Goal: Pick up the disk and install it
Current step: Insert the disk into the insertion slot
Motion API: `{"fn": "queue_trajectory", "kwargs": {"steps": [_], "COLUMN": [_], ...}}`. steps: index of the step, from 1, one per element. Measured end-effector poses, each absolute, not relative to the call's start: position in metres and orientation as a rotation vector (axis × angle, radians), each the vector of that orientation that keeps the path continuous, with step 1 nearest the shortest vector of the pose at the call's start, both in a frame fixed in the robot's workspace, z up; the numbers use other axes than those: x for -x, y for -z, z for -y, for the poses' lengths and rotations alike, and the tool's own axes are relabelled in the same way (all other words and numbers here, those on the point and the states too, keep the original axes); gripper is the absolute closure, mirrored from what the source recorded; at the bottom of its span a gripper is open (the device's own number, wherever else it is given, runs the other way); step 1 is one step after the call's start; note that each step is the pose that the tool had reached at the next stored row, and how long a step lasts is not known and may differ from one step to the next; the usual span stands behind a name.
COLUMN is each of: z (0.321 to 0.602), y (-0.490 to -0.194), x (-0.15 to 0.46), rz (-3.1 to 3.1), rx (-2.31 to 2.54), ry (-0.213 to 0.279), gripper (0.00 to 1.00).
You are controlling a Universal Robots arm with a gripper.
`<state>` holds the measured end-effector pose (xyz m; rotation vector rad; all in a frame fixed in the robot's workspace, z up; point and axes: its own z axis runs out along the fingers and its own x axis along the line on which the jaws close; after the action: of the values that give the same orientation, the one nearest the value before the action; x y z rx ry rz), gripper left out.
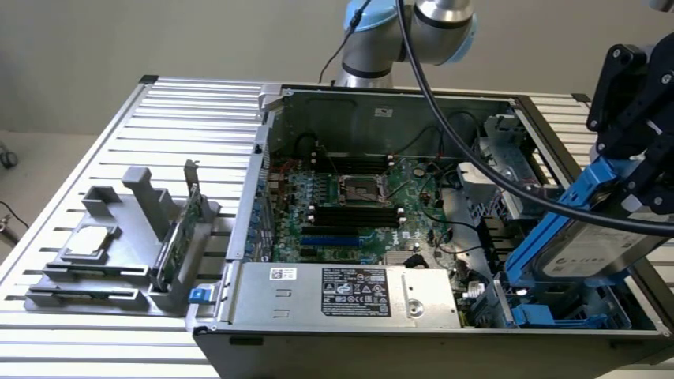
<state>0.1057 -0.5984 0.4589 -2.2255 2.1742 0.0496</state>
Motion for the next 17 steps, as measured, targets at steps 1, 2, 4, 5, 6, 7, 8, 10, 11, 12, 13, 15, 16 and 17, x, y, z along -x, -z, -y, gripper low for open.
{"fn": "queue_trajectory", "kwargs": {"steps": [1,2,4,5,6,7,8,10,11,12,13,15,16,17], "z": [0.5984,0.5985,0.5988,0.5993,0.6001,0.6008,0.6015,0.6025,0.6029,0.6033,0.6036,0.6042,0.6043,0.6043], "y": [-0.4583,-0.4576,-0.4569,-0.4568,-0.4565,-0.4562,-0.456,-0.4553,-0.455,-0.4548,-0.4544,-0.4542,-0.4541,-0.4541], "x": [-0.1057,-0.1057,-0.1057,-0.1057,-0.1057,-0.1057,-0.1057,-0.1057,-0.1057,-0.1057,-0.1057,-0.1057,-0.1057,-0.1057], "rz": [-2.171,-2.168,-2.164,-2.163,-2.163,-2.163,-2.163,-2.163,-2.163,-2.163,-2.163,-2.163,-2.163,-2.163], "rx": [2.229,2.232,2.236,2.236,2.236,2.236,2.236,2.236,2.236,2.236,2.236,2.236,2.236,2.236], "ry": [-0.05,-0.05,-0.05,-0.05,-0.05,-0.05,-0.05,-0.05,-0.05,-0.05,-0.05,-0.05,-0.05,-0.05], "gripper": [0.67,0.67,0.67,0.67,0.67,0.67,0.67,0.67,0.67,0.67,0.67,0.67,0.67,0.67]}}
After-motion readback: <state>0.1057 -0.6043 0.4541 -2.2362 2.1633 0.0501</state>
